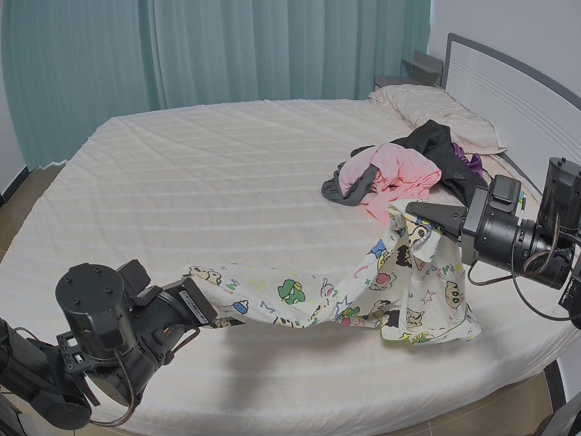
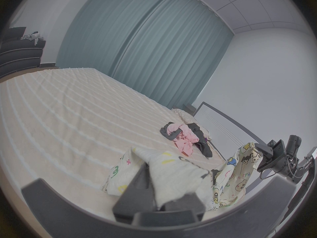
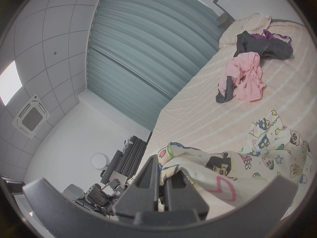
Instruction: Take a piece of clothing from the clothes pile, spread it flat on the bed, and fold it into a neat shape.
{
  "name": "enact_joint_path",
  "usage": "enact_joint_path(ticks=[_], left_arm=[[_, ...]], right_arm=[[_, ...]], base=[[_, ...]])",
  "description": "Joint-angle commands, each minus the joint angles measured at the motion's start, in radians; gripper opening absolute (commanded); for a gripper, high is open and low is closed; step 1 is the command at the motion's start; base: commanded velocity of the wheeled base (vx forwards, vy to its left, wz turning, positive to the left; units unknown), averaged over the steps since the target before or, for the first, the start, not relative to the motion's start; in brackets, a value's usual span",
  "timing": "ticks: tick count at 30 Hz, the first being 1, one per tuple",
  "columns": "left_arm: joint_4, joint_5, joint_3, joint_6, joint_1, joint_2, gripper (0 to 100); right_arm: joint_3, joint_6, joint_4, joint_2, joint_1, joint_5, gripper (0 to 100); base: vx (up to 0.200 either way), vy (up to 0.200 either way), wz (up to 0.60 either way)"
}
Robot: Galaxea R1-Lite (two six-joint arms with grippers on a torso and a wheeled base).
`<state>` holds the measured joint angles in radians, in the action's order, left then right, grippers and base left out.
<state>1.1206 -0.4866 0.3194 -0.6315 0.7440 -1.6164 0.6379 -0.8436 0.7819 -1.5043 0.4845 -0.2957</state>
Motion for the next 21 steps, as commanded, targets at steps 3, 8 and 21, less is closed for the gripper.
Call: enact_joint_path(ticks=[3,8,21], left_arm=[[-0.001,-0.001,0.000,-0.001,-0.002,0.003,0],[0.001,0.000,-0.005,-0.001,-0.002,0.003,0],[-0.001,0.000,-0.031,-0.002,0.015,0.010,0]], right_arm=[[-0.001,0.000,0.000,0.002,0.000,0.000,0],[-0.006,-0.002,0.000,0.012,-0.009,0.000,0],[-0.092,-0.003,-0.006,0.068,-0.043,-0.002,0]], base=[[0.000,0.200,0.00],[0.000,0.160,0.00],[-0.077,0.000,0.00]])
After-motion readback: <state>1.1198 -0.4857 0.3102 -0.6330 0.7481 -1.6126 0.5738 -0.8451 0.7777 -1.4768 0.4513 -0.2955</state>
